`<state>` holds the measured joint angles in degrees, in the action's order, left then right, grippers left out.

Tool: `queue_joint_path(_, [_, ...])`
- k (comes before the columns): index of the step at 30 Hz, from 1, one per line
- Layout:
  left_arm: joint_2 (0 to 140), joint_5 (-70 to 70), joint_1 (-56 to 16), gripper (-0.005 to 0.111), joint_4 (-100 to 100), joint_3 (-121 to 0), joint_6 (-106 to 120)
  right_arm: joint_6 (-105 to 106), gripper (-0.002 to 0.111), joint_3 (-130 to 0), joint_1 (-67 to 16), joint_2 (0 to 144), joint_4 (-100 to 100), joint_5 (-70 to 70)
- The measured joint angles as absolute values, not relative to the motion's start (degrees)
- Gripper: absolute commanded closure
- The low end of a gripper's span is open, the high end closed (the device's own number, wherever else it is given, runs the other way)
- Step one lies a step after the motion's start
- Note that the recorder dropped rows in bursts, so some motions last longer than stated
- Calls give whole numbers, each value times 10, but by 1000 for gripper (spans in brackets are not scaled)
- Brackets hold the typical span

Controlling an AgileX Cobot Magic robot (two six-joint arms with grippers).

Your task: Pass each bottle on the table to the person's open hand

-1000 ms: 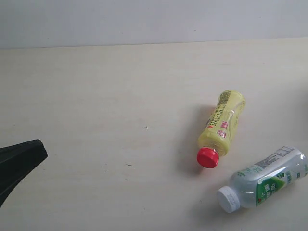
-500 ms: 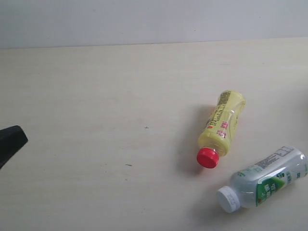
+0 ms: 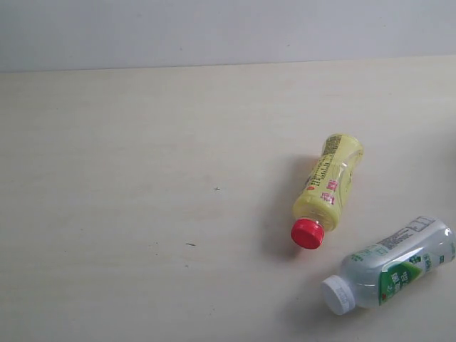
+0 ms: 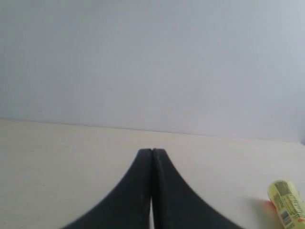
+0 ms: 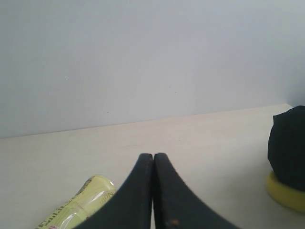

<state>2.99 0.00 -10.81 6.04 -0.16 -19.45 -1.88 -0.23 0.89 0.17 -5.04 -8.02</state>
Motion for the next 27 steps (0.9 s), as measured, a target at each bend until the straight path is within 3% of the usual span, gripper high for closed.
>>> queue_joint_path(7, [3, 87, -104, 107, 64, -1, -193, -19, 108, -2, 9, 2, -50, -79])
queue_joint_path(27, [3, 96, -104, 107, 67, 0, -191, -19, 108, -2, 9, 2, -50, -79])
